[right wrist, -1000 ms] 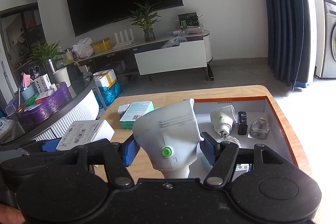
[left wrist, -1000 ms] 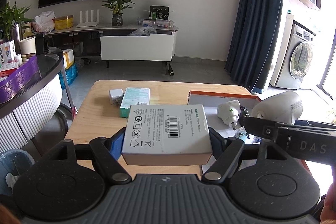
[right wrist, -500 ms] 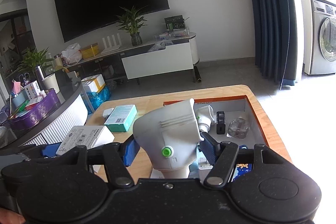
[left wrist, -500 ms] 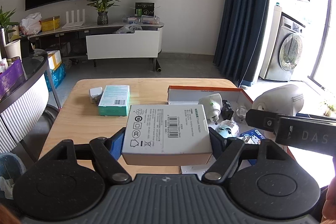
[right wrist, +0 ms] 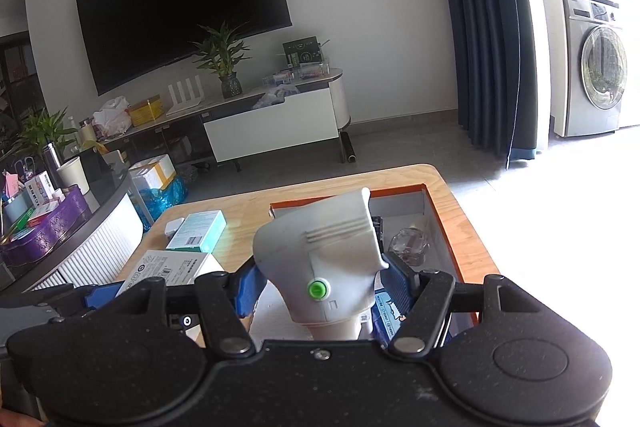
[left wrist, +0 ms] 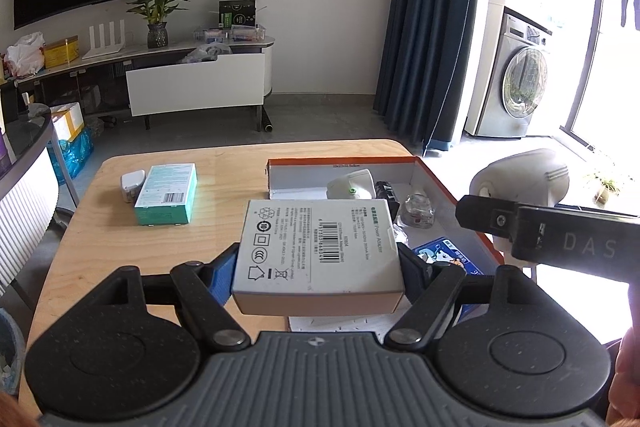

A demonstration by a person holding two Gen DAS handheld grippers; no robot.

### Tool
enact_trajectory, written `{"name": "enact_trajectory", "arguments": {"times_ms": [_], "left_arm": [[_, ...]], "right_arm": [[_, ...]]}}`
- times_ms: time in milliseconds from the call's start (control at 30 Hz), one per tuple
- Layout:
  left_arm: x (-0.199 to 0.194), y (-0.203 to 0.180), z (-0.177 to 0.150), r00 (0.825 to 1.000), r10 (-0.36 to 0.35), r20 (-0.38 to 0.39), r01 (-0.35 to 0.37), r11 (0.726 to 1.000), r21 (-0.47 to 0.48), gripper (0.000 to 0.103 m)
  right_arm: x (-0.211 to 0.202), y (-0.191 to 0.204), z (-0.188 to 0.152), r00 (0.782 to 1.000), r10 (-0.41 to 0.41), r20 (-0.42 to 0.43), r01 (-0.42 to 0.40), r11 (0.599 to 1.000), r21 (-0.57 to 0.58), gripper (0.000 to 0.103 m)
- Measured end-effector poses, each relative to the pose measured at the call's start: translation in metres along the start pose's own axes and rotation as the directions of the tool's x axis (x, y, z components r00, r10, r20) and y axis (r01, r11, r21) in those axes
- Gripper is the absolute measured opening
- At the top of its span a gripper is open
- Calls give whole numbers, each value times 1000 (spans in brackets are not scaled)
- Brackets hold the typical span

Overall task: Organize rigid objects
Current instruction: 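Hold white box in left tool while right tool carries heater plug over the box, then lower heater plug into the orange-rimmed box and open right tool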

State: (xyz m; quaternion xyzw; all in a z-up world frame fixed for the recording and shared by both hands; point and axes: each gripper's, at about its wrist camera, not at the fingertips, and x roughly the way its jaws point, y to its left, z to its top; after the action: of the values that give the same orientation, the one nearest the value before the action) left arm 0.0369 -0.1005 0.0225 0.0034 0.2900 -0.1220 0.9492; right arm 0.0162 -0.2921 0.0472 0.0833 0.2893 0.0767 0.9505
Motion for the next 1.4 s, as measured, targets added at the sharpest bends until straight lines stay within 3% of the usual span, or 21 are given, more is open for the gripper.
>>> {"name": "enact_trajectory", "arguments": {"times_ms": [467,1400], "left_arm": [[16,-24,-3,999,-45,-22,46,998,34,79],[40,-36,-14,991,-89,-95,94,995,45,79]], "right_arm": [[2,-18,-1,999,-45,5,44,999,31,76],[33,-31,-2,997,-56,-47,58,997,57,76]]}}
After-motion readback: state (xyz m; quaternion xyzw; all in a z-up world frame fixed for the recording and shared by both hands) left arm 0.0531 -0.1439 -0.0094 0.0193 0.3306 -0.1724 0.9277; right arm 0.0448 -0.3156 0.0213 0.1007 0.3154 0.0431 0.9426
